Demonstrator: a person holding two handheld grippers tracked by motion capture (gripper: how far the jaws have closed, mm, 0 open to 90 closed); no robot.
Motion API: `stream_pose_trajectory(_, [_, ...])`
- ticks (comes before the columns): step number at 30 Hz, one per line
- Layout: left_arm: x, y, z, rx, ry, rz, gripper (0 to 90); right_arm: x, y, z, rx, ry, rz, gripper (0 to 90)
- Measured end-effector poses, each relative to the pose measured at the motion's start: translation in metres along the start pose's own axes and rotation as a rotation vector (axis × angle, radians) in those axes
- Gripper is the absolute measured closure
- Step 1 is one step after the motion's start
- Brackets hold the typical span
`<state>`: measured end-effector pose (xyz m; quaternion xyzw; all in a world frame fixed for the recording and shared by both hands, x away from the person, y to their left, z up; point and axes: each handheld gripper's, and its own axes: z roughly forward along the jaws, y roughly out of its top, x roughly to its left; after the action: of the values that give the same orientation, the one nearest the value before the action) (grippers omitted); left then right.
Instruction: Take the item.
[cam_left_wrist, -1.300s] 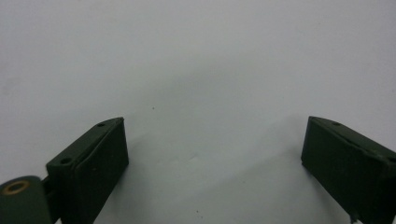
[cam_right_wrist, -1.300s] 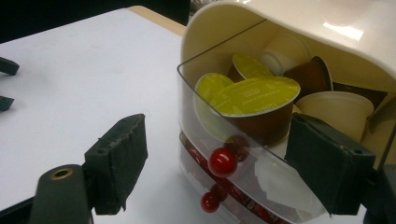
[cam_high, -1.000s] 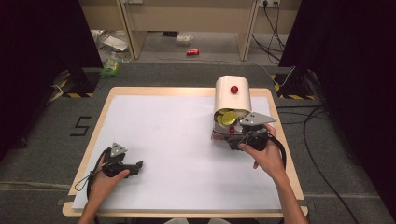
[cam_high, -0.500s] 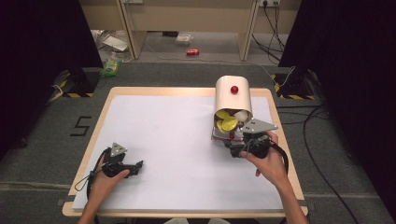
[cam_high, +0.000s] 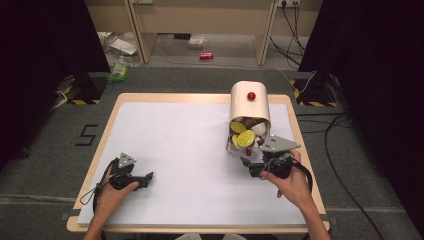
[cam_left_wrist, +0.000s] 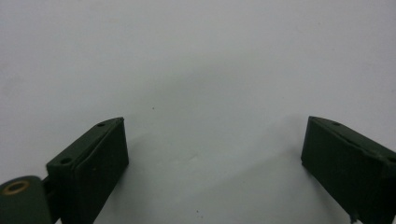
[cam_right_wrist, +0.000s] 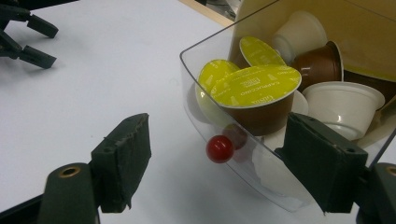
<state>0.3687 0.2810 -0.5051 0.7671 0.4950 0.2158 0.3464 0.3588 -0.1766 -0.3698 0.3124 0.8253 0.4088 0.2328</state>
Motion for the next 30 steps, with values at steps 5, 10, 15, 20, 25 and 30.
stream_pose_trajectory(5, [0.0, 0.0, 0.0, 0.0, 0.0, 0.0, 6.6, 0.003, -0.001, -0.001, 0.006, -0.002, -0.008, 24.4])
stream_pose_trajectory(10, [0.0, 0.0, 0.0, 0.0, 0.0, 0.0, 6.6, 0.006, -0.003, -0.003, 0.015, 0.002, -0.012, 24.9])
stream_pose_trajectory(15, [0.0, 0.0, 0.0, 0.0, 0.0, 0.0, 6.6, 0.007, -0.005, -0.005, 0.016, 0.007, -0.011, 25.7])
stream_pose_trajectory(20, [0.0, 0.0, 0.0, 0.0, 0.0, 0.0, 6.6, 0.009, -0.006, -0.006, 0.019, 0.01, -0.014, 26.1])
stream_pose_trajectory(25, [0.0, 0.0, 0.0, 0.0, 0.0, 0.0, 6.6, 0.011, -0.007, -0.007, 0.024, 0.007, -0.019, 26.2])
stream_pose_trajectory(30, [0.0, 0.0, 0.0, 0.0, 0.0, 0.0, 6.6, 0.011, -0.007, -0.007, 0.025, 0.01, -0.018, 26.2])
